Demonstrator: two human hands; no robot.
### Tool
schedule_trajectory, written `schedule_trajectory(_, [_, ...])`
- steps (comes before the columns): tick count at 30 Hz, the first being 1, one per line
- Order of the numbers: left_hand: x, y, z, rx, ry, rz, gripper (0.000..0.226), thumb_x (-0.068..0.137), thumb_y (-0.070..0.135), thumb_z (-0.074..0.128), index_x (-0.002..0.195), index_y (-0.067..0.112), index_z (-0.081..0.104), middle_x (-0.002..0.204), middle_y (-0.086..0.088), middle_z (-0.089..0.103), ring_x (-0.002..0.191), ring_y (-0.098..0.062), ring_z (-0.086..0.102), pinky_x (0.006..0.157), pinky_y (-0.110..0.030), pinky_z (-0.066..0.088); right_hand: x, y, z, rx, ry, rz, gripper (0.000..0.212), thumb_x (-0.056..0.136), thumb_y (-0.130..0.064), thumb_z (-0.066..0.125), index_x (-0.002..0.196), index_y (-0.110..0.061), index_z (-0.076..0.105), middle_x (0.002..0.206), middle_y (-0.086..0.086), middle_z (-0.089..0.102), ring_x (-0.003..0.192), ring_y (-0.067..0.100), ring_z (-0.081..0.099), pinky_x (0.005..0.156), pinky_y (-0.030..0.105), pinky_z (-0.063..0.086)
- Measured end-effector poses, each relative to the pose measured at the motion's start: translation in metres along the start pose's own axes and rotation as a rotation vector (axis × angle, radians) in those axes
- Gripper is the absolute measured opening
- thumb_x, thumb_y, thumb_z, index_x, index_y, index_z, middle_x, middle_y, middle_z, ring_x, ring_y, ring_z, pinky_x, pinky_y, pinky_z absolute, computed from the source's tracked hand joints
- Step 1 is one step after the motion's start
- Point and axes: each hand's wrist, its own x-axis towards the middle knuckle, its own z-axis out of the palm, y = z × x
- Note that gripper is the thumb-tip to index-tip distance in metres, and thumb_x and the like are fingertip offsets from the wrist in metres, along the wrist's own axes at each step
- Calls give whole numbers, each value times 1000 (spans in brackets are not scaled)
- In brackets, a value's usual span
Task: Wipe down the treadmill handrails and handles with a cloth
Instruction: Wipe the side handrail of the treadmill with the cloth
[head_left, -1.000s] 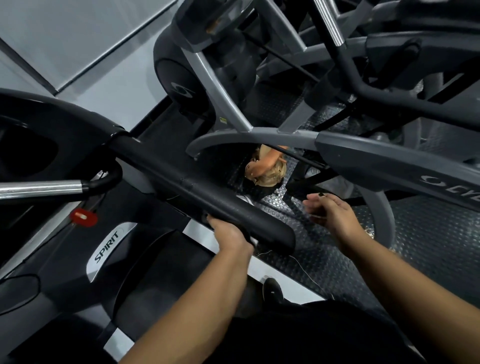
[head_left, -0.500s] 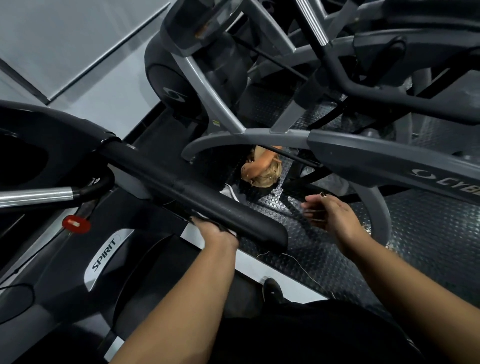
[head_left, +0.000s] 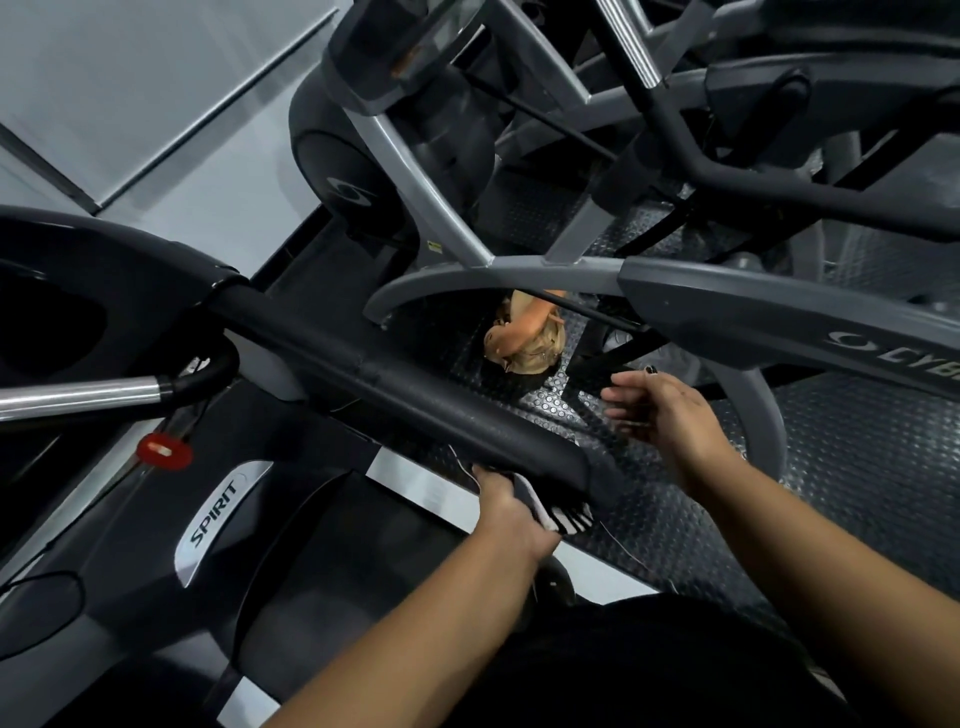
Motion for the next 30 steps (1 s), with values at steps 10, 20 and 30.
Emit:
schedule_trajectory(10, [-16,34,3,61,-31,181,41,100,43,38,84,17,65,78,-6,69,79,-26,62,88,-45,51,-5,-4,0,-5,63,-8,30,101,-19,38,93,-13,67,90,6,73,83,24,66,73,35,46])
schedule_trajectory(20, [19,114,-3,-334,-34,425,60,95,57,33,117,18,72,114,-9,72,102,-31,69,91,-44,54,-7,1,3,-36,41,1,35,104,-19,33,107,-3,64,98,14,70,81,23,63,74,35,47])
schedule_trajectory(30, [6,34,0,-80,-9,210,47,94,59,44,103,20,70,100,-4,72,95,-24,65,97,-42,49,-10,1,1,-79,37,-14,37,104,-19,32,110,-1,64,102,16,71,87,27,64,79,38,48])
